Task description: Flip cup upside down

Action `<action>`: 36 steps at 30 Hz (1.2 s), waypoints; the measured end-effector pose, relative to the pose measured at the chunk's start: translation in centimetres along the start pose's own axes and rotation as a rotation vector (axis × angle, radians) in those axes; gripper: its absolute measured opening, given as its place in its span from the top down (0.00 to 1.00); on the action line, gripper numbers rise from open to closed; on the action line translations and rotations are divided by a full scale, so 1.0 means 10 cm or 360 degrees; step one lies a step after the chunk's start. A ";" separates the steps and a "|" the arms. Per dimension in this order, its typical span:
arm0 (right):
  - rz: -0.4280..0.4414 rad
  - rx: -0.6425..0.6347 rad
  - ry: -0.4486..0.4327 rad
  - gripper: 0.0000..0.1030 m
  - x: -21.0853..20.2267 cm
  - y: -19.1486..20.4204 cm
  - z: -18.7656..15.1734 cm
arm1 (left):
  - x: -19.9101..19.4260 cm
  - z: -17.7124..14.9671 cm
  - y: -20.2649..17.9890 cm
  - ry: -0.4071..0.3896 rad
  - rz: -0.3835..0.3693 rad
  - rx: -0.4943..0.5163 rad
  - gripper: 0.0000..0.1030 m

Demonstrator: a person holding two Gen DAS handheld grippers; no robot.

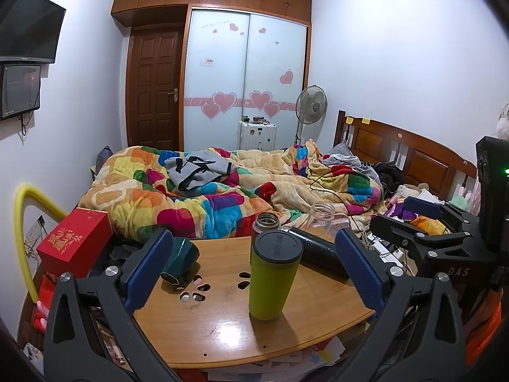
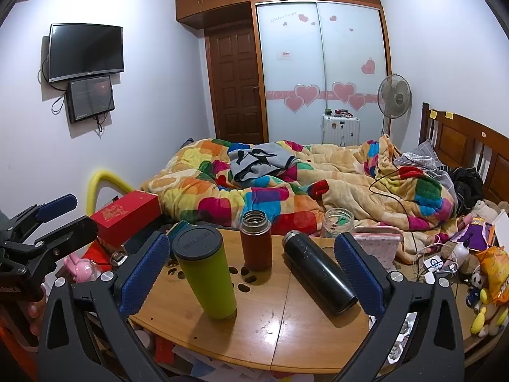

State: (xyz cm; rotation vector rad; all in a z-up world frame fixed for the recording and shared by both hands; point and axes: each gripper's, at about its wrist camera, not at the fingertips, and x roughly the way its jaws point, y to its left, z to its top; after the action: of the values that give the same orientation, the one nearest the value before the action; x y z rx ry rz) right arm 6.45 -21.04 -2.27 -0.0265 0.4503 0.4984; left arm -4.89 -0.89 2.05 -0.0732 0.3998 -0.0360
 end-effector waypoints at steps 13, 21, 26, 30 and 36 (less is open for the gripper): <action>0.0001 0.0001 -0.0001 0.00 0.00 0.00 0.00 | 0.01 0.01 0.01 0.0002 -0.0001 0.0002 0.00; 0.0001 0.0002 -0.0002 0.00 0.00 0.00 0.00 | 0.01 0.00 0.01 0.0000 -0.0002 -0.0002 0.00; 0.0000 0.0001 -0.0003 0.00 0.01 0.01 0.02 | 0.01 0.00 0.01 0.0000 -0.0002 0.0000 0.00; 0.0000 -0.0001 -0.0005 0.00 0.00 0.01 0.01 | 0.01 0.00 0.01 -0.0002 -0.0002 0.0001 0.00; -0.0001 -0.0002 -0.0006 0.00 0.01 0.02 0.02 | 0.04 0.04 0.00 0.0002 -0.0016 0.0002 0.00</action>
State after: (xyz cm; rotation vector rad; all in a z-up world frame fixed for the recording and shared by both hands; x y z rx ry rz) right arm 6.50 -20.85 -2.08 -0.0266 0.4463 0.4982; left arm -4.35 -0.89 2.31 -0.0739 0.4007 -0.0462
